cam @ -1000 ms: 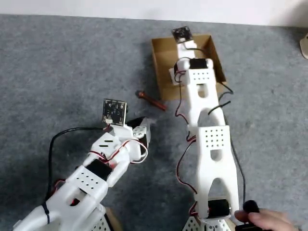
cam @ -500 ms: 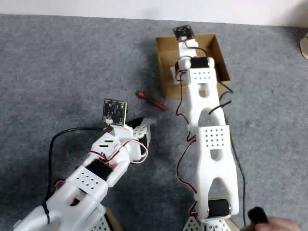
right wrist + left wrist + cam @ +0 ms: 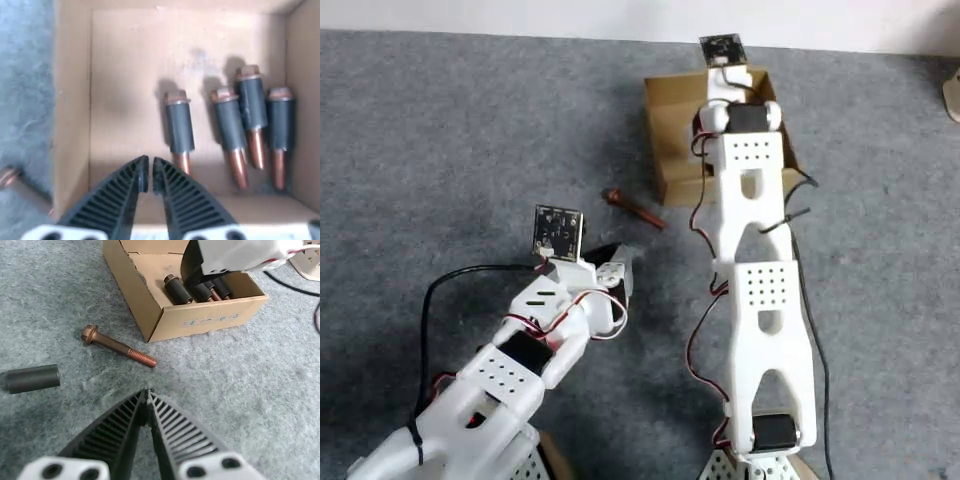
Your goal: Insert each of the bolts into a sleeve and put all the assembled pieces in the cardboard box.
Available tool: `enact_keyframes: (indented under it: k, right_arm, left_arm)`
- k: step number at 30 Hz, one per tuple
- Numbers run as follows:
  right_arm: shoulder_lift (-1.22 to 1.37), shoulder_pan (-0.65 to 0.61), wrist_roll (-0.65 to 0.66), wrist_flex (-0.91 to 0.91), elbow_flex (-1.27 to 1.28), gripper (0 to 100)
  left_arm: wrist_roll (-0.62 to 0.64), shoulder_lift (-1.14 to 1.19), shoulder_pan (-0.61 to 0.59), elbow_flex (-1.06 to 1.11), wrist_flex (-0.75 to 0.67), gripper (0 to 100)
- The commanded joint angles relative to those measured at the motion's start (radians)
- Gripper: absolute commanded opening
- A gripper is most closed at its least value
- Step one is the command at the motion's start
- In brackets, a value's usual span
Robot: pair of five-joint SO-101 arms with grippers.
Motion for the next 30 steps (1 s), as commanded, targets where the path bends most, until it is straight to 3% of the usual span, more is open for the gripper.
enact_keyframes:
  k: [1,10,14,16,20,30]
  right_arm:
    - [-0.114,-0.004,-0.009,0.107,-0.183,2.2]
    - [-0.266,0.094,-0.012,0.151,-0.13,2.2]
    - [-0.323,0.111,-0.014,0.153,-0.067,2.2]
    - [-0.364,0.111,-0.034,0.153,-0.025,2.2]
    - [-0.464,0.096,-0.057,0.153,0.071,0.3]
    - [-0.696,0.038,-0.069,0.151,0.381,0.5]
  left_arm:
    - [0.008,-0.001,-0.016,-0.015,0.0,1]
    - [0.041,-0.001,-0.024,-0.028,0.0,1]
    - [0.072,-0.001,-0.097,-0.094,0.006,1]
    - [0.133,-0.001,-0.162,-0.154,0.075,1]
    - [0.181,0.001,-0.211,-0.34,0.362,1]
    - [0.304,0.013,-0.127,-0.59,0.695,1]
